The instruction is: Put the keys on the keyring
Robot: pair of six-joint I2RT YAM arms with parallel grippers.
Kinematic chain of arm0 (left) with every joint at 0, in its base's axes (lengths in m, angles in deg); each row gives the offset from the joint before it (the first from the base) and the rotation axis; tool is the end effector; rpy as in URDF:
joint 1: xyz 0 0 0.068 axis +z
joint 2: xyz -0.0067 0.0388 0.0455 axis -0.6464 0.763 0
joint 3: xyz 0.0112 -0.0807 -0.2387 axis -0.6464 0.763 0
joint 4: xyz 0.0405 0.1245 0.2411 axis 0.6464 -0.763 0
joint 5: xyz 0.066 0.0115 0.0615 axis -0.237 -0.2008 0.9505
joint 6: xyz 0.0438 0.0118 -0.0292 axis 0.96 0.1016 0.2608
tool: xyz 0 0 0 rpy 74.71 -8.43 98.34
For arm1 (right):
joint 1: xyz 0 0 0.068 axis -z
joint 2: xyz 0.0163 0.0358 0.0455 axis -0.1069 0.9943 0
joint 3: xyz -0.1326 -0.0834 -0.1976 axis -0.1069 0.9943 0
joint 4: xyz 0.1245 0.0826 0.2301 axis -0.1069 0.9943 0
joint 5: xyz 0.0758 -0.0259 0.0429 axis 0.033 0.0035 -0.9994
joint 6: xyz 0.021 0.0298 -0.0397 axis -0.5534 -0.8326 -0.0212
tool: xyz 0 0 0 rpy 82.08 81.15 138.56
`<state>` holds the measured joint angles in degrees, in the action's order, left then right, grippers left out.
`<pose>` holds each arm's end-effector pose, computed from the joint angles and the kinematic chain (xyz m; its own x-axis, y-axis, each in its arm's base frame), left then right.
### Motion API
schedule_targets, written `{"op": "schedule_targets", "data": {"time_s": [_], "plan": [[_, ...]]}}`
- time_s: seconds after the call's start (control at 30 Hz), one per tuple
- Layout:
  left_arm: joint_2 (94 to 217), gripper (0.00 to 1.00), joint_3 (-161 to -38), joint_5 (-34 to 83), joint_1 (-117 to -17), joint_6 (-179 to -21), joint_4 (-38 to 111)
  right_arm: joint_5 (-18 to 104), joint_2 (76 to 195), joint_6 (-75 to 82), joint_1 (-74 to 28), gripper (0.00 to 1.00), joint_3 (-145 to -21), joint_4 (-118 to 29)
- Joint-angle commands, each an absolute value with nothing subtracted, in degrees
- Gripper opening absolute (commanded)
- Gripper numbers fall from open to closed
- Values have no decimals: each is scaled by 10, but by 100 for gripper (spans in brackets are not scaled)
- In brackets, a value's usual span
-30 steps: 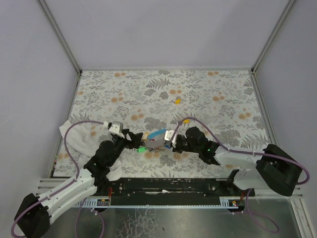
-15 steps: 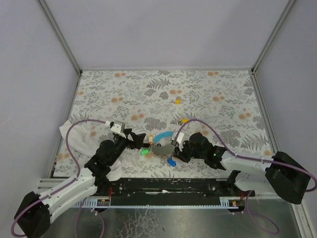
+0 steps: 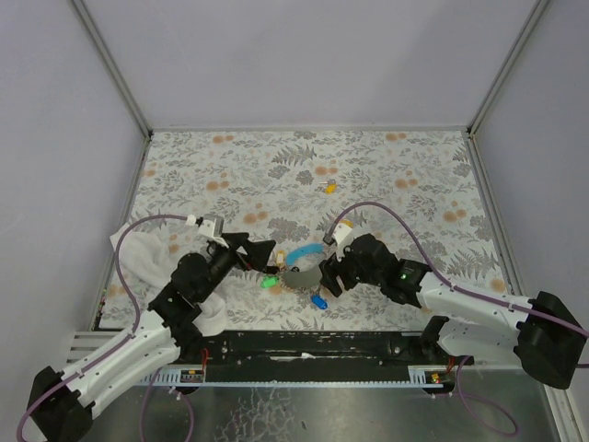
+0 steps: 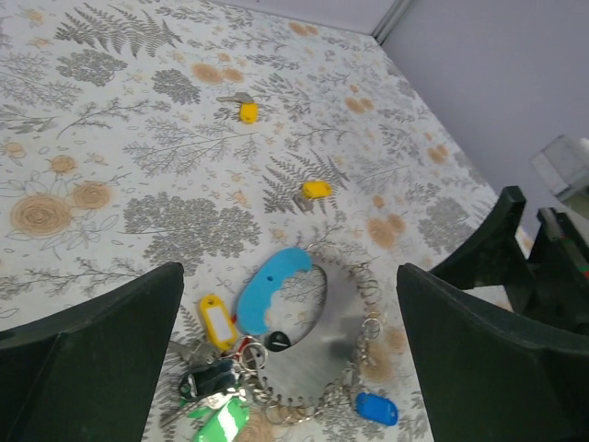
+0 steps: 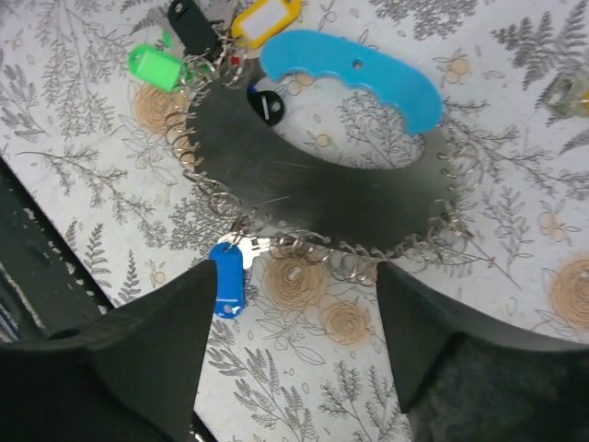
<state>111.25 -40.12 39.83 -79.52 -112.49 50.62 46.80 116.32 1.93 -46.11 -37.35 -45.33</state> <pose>0.1474 -0.1148 0.2086 -0.2458 -0.3169 -0.9161 0.4759 0.7839 -0.3988 0.1511 0.1988 0.1835 -0.4371 -0.3292 -0.8370 -0.7654 0.6249 0.1539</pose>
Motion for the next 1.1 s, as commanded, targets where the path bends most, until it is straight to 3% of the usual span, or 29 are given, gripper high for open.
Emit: {"op": "schedule_targets", "data": {"time_s": [0.0, 0.03, 0.17, 0.33, 0.67, 0.8, 1.07], "plan": [[1105, 100, -448, 381, -792, -1167, 423, 555, 1166, -50, -464, 92, -421, -391], [1106, 100, -456, 379, -792, -1170, 409, 571, 1166, -52, -465, 100, -426, -382], [1104, 100, -491, 385, -792, -1177, 344, 647, 1156, -74, -465, 99, -429, -365], [1090, 100, -551, 390, -792, -1176, 254, 835, 1148, -155, -461, 99, -469, -278], [1000, 100, -675, 434, -792, -1123, 101, 1013, 1072, -191, -460, 99, -506, -155], [950, 100, -667, 452, -792, -1106, 91, 1049, 996, -211, -460, 99, -508, -106], [913, 100, -654, 470, -791, -1097, 92, 1024, 838, -173, -460, 99, -447, -150]]}}
